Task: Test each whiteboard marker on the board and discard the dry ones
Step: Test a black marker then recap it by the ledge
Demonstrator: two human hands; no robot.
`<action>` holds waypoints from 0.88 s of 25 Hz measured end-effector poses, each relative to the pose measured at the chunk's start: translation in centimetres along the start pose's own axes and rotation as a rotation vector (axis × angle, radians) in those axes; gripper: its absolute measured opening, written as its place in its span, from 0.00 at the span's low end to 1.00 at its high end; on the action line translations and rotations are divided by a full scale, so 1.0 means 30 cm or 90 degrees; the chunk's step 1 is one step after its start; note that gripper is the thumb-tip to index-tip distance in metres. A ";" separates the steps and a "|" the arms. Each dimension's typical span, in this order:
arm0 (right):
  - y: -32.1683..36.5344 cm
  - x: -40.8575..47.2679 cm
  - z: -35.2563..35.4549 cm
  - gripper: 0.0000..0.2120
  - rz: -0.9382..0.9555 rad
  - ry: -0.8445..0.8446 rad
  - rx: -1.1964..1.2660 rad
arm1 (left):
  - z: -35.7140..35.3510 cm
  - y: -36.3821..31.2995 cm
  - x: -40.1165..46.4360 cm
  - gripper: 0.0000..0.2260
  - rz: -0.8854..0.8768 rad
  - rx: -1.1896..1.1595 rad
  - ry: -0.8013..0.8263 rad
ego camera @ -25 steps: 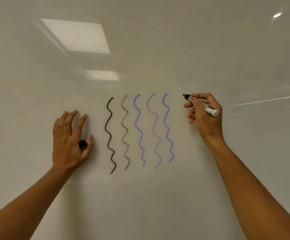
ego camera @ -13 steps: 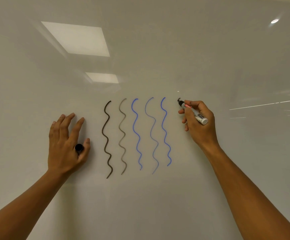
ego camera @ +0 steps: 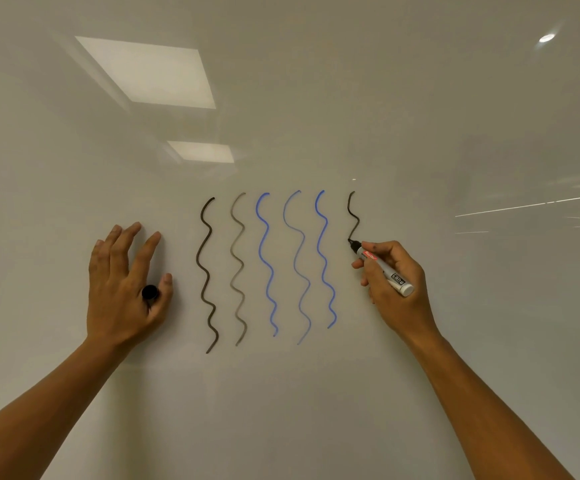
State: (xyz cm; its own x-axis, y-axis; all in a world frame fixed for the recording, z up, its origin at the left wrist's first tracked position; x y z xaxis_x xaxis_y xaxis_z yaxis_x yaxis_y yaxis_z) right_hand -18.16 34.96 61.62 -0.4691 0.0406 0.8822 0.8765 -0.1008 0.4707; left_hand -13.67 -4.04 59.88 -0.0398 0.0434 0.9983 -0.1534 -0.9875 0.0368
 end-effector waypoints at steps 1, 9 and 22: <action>-0.006 -0.018 0.001 0.08 -0.004 0.006 0.002 | 0.000 0.000 0.001 0.29 0.001 0.001 0.001; -0.081 -0.139 0.011 0.07 -0.038 -0.015 0.008 | -0.006 -0.003 -0.002 0.29 0.005 -0.002 0.011; -0.186 -0.343 0.056 0.08 -0.092 -0.027 -0.036 | -0.015 0.005 -0.023 0.29 0.000 -0.030 0.037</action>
State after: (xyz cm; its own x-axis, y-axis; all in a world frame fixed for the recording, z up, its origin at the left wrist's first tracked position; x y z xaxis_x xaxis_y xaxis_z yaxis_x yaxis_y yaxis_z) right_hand -18.04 36.79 49.94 -0.5838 0.1006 0.8056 0.7921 -0.1469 0.5924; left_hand -14.10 -4.16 59.17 -0.0975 0.0543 0.9938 -0.1995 -0.9793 0.0339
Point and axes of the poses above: each hand's wrist, its own x-axis towards the middle knuckle, its own z-axis out of the back of the hand, y = z × x, the point moved 7 cm from there along x, towards the middle knuckle
